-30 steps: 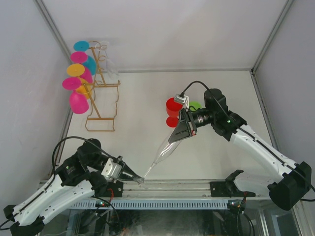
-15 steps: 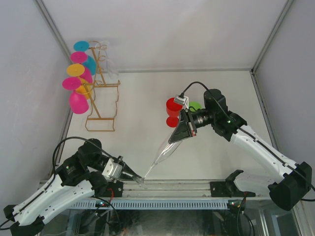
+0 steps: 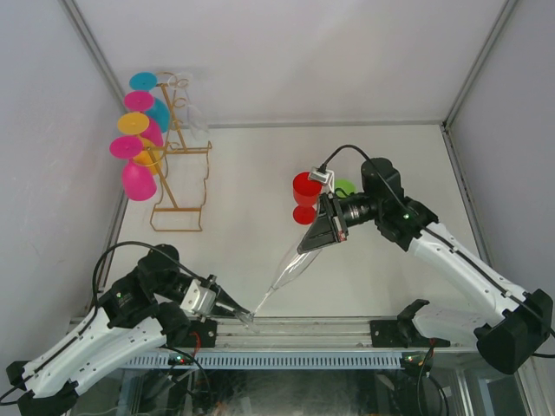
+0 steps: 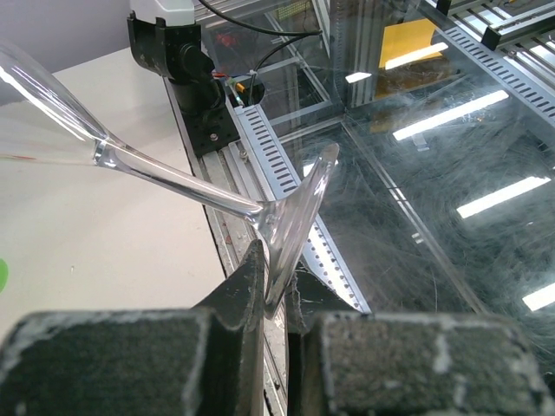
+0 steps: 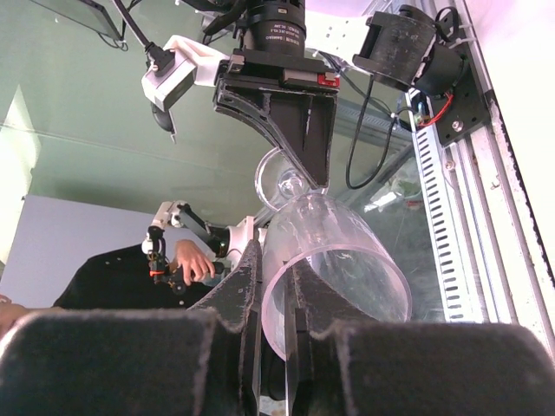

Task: Take the wine glass off the wine glass rack
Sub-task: Place the wine glass at the center of the board.

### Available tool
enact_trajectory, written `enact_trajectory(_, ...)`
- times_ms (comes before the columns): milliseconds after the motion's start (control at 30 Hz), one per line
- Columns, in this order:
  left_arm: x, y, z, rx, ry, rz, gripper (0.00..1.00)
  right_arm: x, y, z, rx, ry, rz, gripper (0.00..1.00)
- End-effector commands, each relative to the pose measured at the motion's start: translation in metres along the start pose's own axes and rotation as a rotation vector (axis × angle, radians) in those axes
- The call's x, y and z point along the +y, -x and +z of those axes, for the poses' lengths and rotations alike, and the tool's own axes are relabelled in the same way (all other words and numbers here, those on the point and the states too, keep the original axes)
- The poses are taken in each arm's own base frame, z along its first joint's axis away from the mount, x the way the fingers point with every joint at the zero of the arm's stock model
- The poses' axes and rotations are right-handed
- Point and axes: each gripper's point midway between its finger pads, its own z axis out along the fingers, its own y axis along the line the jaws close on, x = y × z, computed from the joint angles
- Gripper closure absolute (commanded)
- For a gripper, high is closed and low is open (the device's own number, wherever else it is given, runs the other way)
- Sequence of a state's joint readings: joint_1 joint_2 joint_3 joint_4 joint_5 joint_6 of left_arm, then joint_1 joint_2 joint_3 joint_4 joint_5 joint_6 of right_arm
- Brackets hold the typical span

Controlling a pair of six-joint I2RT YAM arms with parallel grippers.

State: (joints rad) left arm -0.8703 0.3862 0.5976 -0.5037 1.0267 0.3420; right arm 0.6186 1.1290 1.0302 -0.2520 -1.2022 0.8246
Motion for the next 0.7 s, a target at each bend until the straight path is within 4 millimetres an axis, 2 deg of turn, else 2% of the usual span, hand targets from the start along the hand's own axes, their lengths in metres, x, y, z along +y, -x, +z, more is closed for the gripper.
enact_trajectory(0,0.028,0.020,-0.008,0.001,0.167,0.017,0.94,0.021,0.002,0.000,-0.032,0.004,-0.135,1.00)
enact_trajectory(67,0.029,0.020,-0.009,0.002,0.175,0.020,0.91,0.021,0.002,0.000,-0.038,-0.001,-0.140,1.00)
enact_trajectory(167,0.030,0.020,-0.009,0.003,0.178,0.017,0.81,0.019,0.003,0.000,-0.047,-0.015,-0.141,1.00)
enact_trajectory(333,0.033,0.019,-0.011,0.010,0.204,0.012,0.73,0.019,0.002,-0.002,-0.055,-0.025,-0.150,1.00)
enact_trajectory(533,0.037,0.020,-0.017,0.019,0.257,0.035,0.41,0.021,0.001,-0.005,-0.084,-0.053,-0.185,1.00)
enact_trajectory(667,0.036,0.026,-0.022,0.004,0.282,0.059,0.37,0.016,0.006,-0.010,-0.140,-0.128,-0.212,1.00)
